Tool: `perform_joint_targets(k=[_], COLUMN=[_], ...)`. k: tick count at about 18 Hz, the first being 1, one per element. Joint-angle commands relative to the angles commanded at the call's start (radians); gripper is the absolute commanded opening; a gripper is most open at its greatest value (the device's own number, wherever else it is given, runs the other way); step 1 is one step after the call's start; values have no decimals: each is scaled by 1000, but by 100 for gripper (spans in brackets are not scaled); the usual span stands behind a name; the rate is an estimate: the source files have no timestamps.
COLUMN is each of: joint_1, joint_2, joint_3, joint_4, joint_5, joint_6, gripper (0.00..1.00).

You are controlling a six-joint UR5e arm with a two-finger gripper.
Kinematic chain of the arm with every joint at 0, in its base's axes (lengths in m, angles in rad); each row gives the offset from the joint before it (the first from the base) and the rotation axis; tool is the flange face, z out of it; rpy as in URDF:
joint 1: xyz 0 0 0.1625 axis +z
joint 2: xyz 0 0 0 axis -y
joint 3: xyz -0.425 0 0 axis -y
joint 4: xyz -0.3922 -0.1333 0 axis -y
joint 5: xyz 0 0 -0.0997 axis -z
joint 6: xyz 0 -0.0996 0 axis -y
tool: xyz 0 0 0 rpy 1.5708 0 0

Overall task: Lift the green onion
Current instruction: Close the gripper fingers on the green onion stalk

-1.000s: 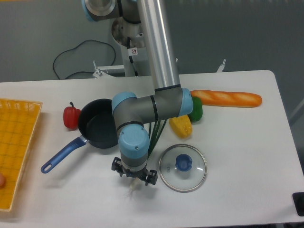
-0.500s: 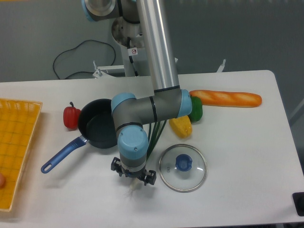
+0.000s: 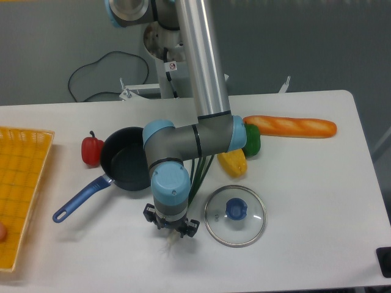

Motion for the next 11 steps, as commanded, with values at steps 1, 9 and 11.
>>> perform_joint_targets(k=[1, 9, 11], joint_1=[0, 0, 0], joint_2=[0, 8, 9], joint_3=[0, 2, 2], joint_4=[0, -2, -2], joint_5=[0, 2, 2], joint_6=[0, -9, -9], gripper=[65, 27, 20])
